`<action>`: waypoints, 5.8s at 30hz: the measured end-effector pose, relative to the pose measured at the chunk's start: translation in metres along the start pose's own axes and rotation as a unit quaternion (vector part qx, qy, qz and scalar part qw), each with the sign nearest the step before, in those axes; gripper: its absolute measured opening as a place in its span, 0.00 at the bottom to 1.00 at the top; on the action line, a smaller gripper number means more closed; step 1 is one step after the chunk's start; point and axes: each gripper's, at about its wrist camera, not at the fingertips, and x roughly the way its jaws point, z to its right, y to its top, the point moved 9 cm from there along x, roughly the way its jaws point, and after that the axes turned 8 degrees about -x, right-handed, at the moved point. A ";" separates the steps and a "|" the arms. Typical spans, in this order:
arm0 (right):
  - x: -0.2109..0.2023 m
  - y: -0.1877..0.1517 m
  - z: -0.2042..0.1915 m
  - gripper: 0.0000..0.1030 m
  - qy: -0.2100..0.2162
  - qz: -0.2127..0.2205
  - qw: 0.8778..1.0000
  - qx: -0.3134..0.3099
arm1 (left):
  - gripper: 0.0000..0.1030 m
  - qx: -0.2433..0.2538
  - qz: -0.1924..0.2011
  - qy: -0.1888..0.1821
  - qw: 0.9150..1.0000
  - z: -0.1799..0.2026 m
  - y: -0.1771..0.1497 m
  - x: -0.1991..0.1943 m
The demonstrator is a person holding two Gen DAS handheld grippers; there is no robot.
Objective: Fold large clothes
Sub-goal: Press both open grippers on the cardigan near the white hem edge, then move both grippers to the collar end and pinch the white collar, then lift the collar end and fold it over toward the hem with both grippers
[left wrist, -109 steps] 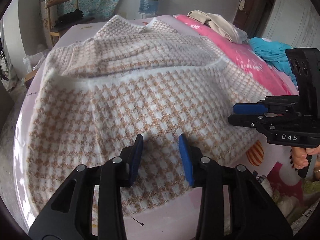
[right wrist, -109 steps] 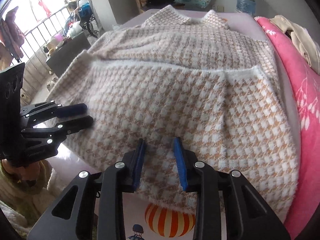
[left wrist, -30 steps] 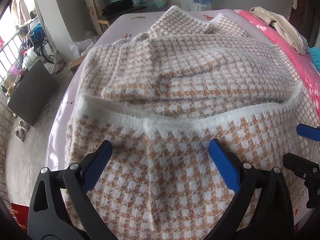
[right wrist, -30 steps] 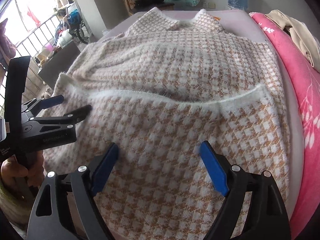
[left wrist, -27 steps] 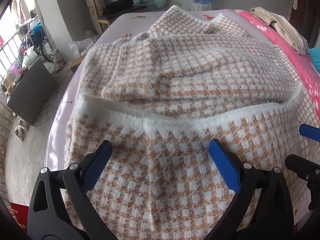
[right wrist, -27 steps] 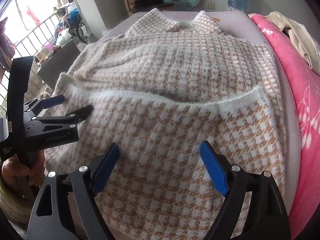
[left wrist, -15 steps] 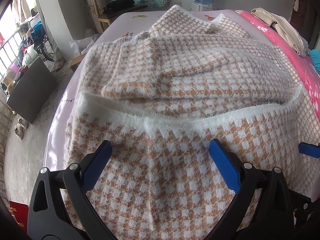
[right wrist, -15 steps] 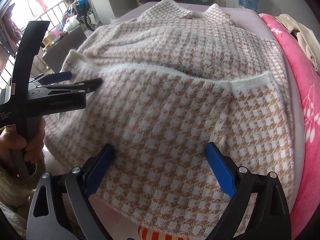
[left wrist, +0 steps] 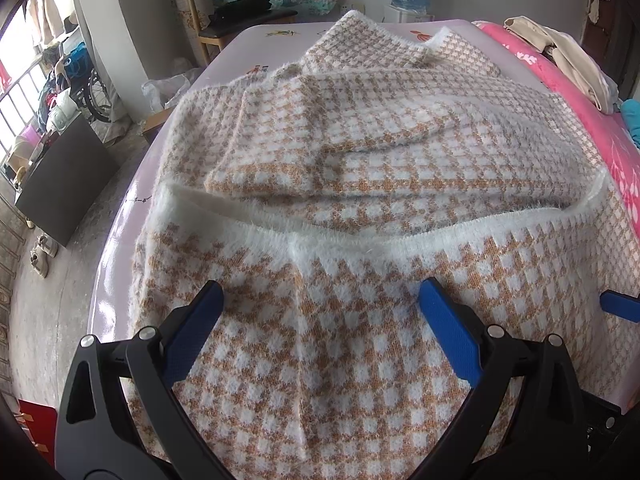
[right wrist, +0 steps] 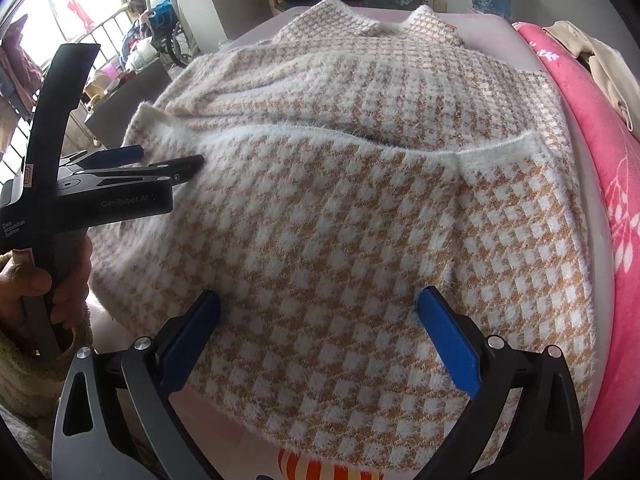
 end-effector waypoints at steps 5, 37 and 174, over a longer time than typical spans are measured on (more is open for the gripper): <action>-0.002 -0.002 0.001 0.94 0.005 -0.003 1.000 0.001 | 0.92 0.001 0.001 0.001 1.000 0.000 0.000 -0.001; -0.005 -0.001 0.001 0.94 0.038 -0.016 0.999 -0.016 | 0.93 0.012 -0.010 -0.015 1.000 -0.002 0.007 -0.003; 0.044 0.246 0.059 0.34 0.059 0.043 0.992 -0.101 | 0.23 0.140 -0.051 -0.226 0.963 0.055 0.134 0.059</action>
